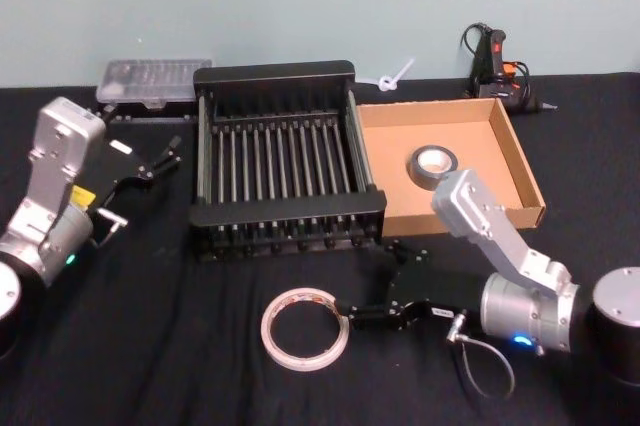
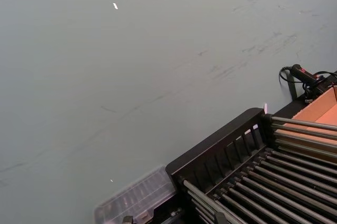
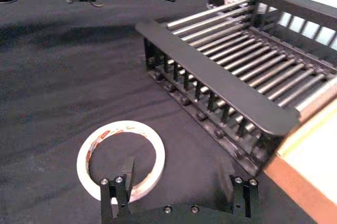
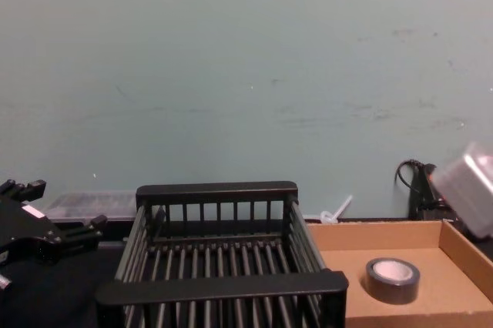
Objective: Pick up the white tape and place it into the black box , Pick up the silver tape and place it into the brown box.
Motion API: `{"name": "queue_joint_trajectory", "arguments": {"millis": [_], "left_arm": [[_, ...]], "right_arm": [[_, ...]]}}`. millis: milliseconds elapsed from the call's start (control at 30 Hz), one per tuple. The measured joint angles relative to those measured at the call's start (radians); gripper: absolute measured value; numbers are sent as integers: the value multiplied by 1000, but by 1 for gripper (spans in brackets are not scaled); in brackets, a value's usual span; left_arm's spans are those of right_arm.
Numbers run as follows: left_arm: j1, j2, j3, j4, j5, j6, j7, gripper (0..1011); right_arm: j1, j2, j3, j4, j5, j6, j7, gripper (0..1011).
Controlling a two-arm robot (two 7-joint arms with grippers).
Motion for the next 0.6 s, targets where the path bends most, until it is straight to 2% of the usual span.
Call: {"name": "queue_joint_trajectory", "arguments": {"millis": [300,600], "left_arm": [[0,0,0,0,0,0,0,1001],[0,0,0,0,0,0,0,1001]], "right_arm": [[79,-22,-65,65,-11,-3,34,1002],[127,-45,-110,117,-16,9,44,1002]]}}
